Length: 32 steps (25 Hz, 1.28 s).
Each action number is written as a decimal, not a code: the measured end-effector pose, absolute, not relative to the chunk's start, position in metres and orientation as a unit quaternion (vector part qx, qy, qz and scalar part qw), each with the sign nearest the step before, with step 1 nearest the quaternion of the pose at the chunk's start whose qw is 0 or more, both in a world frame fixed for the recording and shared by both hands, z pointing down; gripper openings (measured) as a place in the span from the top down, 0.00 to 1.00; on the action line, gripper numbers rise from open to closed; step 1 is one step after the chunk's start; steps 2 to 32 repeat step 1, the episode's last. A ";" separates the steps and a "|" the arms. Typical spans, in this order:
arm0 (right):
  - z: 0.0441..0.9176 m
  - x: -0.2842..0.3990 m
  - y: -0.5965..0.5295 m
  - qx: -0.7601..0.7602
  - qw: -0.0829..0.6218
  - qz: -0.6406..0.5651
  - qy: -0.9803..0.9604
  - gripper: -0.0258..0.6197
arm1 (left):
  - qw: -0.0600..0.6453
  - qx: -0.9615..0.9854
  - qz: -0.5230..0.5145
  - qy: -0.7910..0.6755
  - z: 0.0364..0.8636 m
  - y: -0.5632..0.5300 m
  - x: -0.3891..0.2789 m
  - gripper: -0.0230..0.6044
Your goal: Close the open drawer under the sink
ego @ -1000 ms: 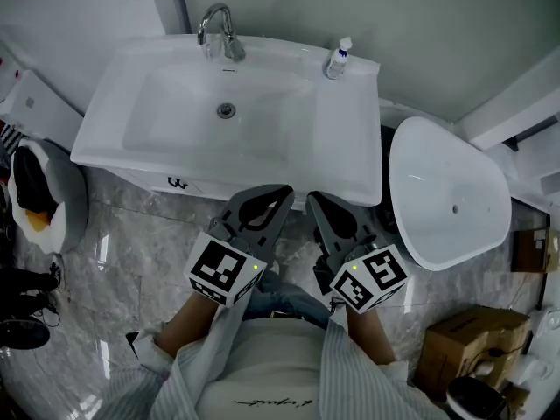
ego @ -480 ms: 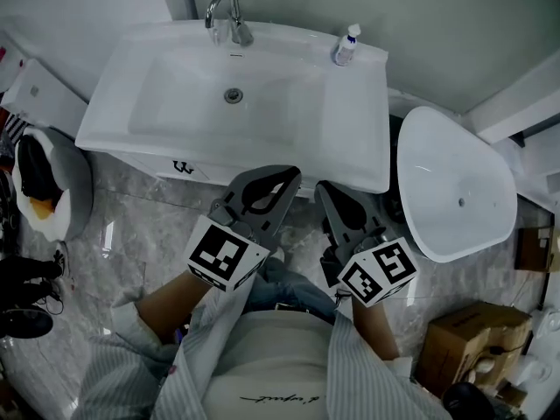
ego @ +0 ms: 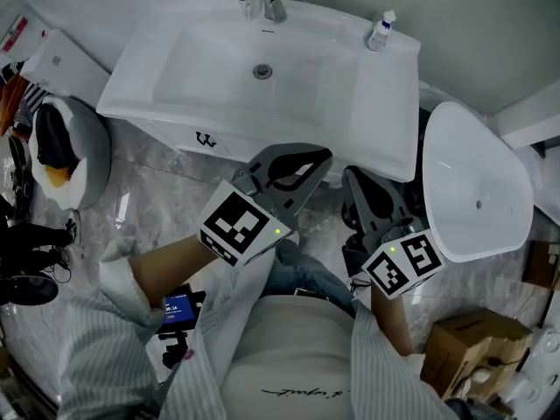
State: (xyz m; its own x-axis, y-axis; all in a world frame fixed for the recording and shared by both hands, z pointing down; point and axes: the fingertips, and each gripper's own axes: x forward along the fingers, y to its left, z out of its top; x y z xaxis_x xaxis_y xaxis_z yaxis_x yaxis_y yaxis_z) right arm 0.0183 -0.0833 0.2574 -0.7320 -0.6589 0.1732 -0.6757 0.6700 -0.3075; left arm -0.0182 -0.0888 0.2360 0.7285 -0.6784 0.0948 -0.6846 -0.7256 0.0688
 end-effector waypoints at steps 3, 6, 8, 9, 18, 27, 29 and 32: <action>0.258 0.019 -0.082 0.365 0.024 0.178 -0.914 0.95 | 0.051 0.929 0.033 -0.365 0.236 -0.089 -0.019 0.94; 0.258 0.019 -0.082 0.365 0.024 0.178 -0.914 0.95 | 0.051 0.929 0.033 -0.365 0.236 -0.089 -0.019 0.94; 0.258 0.019 -0.082 0.365 0.024 0.178 -0.914 0.95 | 0.051 0.929 0.033 -0.365 0.236 -0.089 -0.019 0.94; 0.258 0.019 -0.082 0.365 0.024 0.178 -0.914 0.95 | 0.051 0.929 0.033 -0.365 0.236 -0.089 -0.019 0.94; 0.258 0.019 -0.082 0.365 0.024 0.178 -0.914 0.95 | 0.051 0.929 0.033 -0.365 0.236 -0.089 -0.019 0.94; 0.258 0.019 -0.082 0.365 0.024 0.178 -0.914 0.95 | 0.051 0.929 0.033 -0.365 0.236 -0.089 -0.019 0.94; 0.258 0.019 -0.082 0.365 0.024 0.178 -0.914 0.95 | 0.051 0.929 0.033 -0.365 0.236 -0.089 -0.019 0.94; 0.258 0.019 -0.082 0.365 0.024 0.178 -0.914 0.95 | 0.051 0.929 0.033 -0.365 0.236 -0.089 -0.019 0.94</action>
